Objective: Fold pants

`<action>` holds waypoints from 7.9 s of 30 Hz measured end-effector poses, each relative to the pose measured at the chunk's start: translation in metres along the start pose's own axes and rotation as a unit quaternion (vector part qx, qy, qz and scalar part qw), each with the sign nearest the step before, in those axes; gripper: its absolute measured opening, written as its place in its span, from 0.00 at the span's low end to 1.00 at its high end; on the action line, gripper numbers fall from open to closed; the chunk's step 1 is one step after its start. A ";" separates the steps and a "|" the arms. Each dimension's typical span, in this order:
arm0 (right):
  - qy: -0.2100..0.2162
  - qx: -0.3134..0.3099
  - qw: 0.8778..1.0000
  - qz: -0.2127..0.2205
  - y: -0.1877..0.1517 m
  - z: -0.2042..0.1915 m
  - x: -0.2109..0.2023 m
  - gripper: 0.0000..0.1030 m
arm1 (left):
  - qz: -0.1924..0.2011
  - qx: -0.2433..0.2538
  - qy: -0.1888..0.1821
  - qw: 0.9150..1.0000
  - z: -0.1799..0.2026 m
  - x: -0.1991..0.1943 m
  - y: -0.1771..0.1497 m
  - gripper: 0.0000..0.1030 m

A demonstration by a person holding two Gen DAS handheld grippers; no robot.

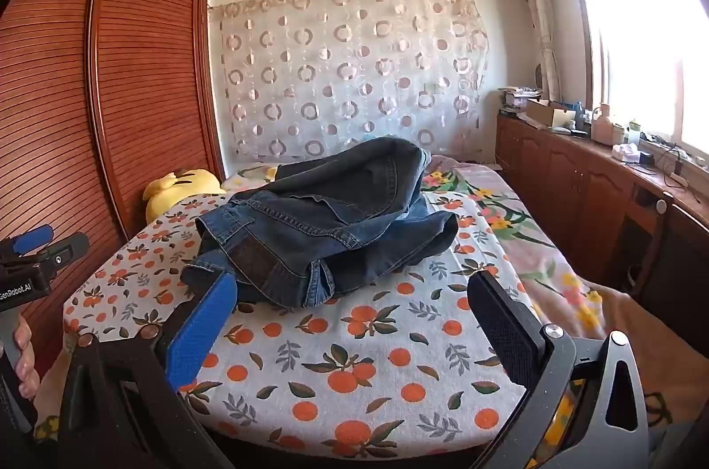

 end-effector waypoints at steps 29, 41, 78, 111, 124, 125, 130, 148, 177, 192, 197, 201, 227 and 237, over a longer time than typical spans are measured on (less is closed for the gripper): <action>-0.002 0.001 1.000 0.008 0.001 0.000 0.000 1.00 | 0.015 0.005 0.009 1.000 -0.004 -0.007 0.007 1.00; -0.001 0.001 1.000 0.011 0.002 0.000 -0.002 1.00 | 0.016 0.005 0.009 1.000 -0.005 -0.007 0.008 1.00; 0.000 0.003 1.000 0.008 0.002 0.001 -0.002 1.00 | 0.016 0.003 0.009 1.000 -0.005 -0.007 0.008 1.00; 0.090 -0.095 0.991 -0.025 0.027 -0.030 0.072 0.71 | -0.035 0.024 -0.012 0.999 -0.021 0.073 0.000 1.00; 0.188 -0.195 0.957 -0.102 0.021 -0.082 0.155 0.57 | -0.067 0.030 -0.036 0.997 -0.043 0.121 0.001 1.00; 0.187 -0.201 0.956 -0.107 0.019 -0.083 0.159 0.57 | -0.067 0.028 -0.034 0.997 -0.046 0.122 0.001 1.00; 0.184 -0.220 0.949 -0.128 0.023 -0.094 0.190 0.56 | -0.070 0.017 -0.034 0.997 -0.057 0.125 -0.002 1.00; 0.139 -0.286 0.931 -0.181 0.048 -0.130 0.240 0.14 | -0.081 -0.002 -0.030 0.996 -0.077 0.133 -0.015 1.00; 0.148 -0.294 0.930 -0.161 0.052 -0.124 0.230 0.44 | -0.083 -0.015 -0.034 0.996 -0.088 0.135 -0.019 1.00; 0.042 -0.312 0.936 -0.158 0.070 -0.104 0.256 0.05 | -0.083 -0.016 -0.037 0.996 -0.089 0.135 -0.021 1.00; 0.035 -0.283 0.950 -0.130 0.094 -0.080 0.237 0.04 | -0.086 -0.012 -0.051 0.995 -0.077 0.140 -0.017 1.00; 0.027 -0.246 0.964 -0.099 0.122 -0.057 0.220 0.04 | -0.090 -0.004 -0.074 0.993 -0.057 0.148 -0.008 0.99; -0.085 -0.145 0.986 -0.005 0.167 0.012 0.156 0.04 | -0.188 0.073 -0.205 0.958 0.052 0.202 0.004 0.09; -0.103 -0.137 0.984 0.043 0.207 -0.019 0.137 0.04 | -0.085 0.114 -0.171 0.975 0.039 0.156 0.118 0.03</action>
Point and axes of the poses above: each gripper's, at about its wrist camera, not at the fingertips, and x roughly the way its jaws point, z to its right, y to its top, the point moved 8 cm from there along x, roughly the way its jaws point, and after that the axes turned 2 degrees about -z, right-handed, at the moved point
